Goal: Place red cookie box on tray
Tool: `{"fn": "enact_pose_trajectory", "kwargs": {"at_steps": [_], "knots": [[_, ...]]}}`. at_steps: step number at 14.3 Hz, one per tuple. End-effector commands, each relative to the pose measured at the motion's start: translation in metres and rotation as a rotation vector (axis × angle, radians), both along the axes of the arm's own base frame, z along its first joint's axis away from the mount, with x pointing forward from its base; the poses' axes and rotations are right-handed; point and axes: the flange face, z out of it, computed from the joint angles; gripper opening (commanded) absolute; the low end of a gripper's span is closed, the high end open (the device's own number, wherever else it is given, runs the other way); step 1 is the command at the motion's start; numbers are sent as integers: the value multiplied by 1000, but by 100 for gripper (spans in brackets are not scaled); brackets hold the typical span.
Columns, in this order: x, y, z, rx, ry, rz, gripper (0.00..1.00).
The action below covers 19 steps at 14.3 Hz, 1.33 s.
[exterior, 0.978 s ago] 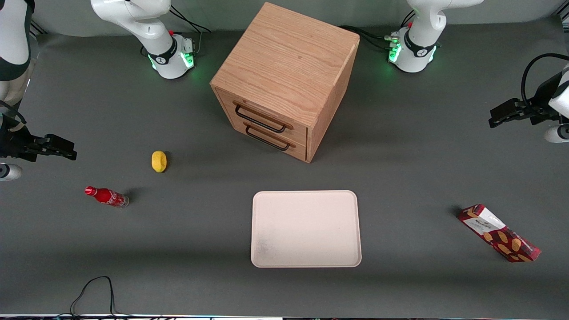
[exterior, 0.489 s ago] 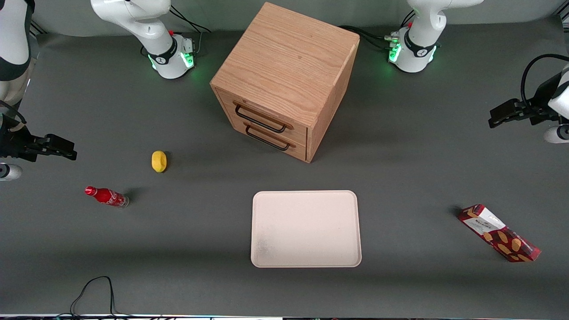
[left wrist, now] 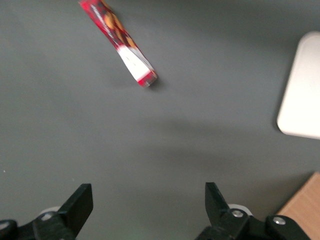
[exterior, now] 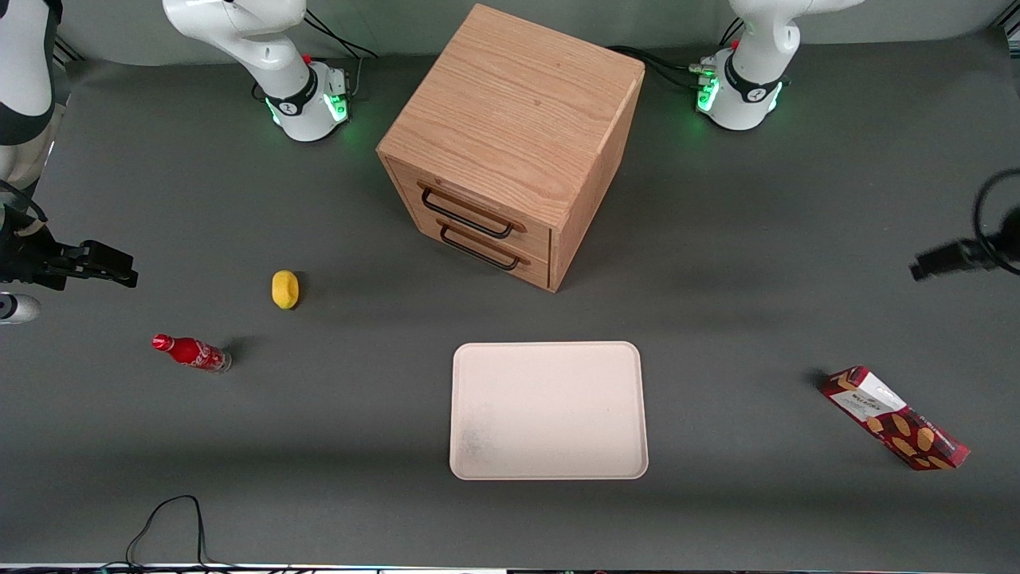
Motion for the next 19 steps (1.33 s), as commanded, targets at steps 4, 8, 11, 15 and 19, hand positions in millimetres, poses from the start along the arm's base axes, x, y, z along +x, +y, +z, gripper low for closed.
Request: {"fn": "enact_pose_trajectory", "kwargs": {"at_steps": [4, 8, 11, 15, 19], "knots": [[47, 89, -28, -33, -91, 169, 100], [61, 95, -56, -38, -100, 172, 100], [68, 90, -86, -45, -63, 186, 100], [74, 92, -95, -33, -84, 417, 100], [78, 94, -120, -18, -115, 477, 100]]}}
